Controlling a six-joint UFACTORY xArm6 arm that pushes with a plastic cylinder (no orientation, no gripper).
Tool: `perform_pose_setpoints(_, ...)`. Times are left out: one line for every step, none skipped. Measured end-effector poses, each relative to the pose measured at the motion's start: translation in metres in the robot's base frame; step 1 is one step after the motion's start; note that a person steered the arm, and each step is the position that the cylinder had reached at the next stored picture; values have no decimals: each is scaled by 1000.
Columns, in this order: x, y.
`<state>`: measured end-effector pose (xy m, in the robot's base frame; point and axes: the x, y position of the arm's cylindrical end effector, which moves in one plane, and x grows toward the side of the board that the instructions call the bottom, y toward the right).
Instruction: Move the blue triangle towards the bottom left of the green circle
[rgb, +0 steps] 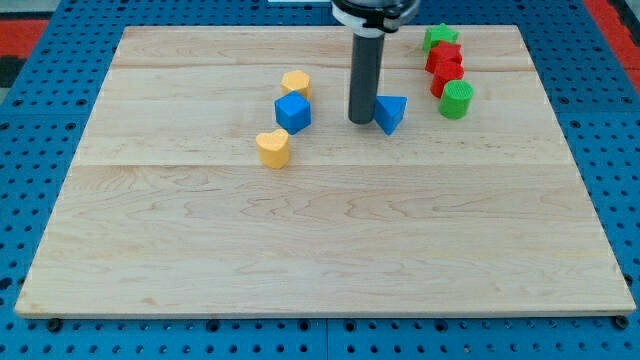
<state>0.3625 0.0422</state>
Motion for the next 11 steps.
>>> perform_pose_setpoints(-13, 0)
perform_pose_setpoints(-2, 11)
perform_pose_setpoints(16, 39)
perform_pose_setpoints(16, 46)
perform_pose_setpoints(16, 46)
perform_pose_setpoints(16, 50)
perform_pose_setpoints(8, 46)
perform_pose_setpoints(3, 48)
perform_pose_setpoints(3, 61)
perform_pose_setpoints(3, 72)
perform_pose_setpoints(3, 69)
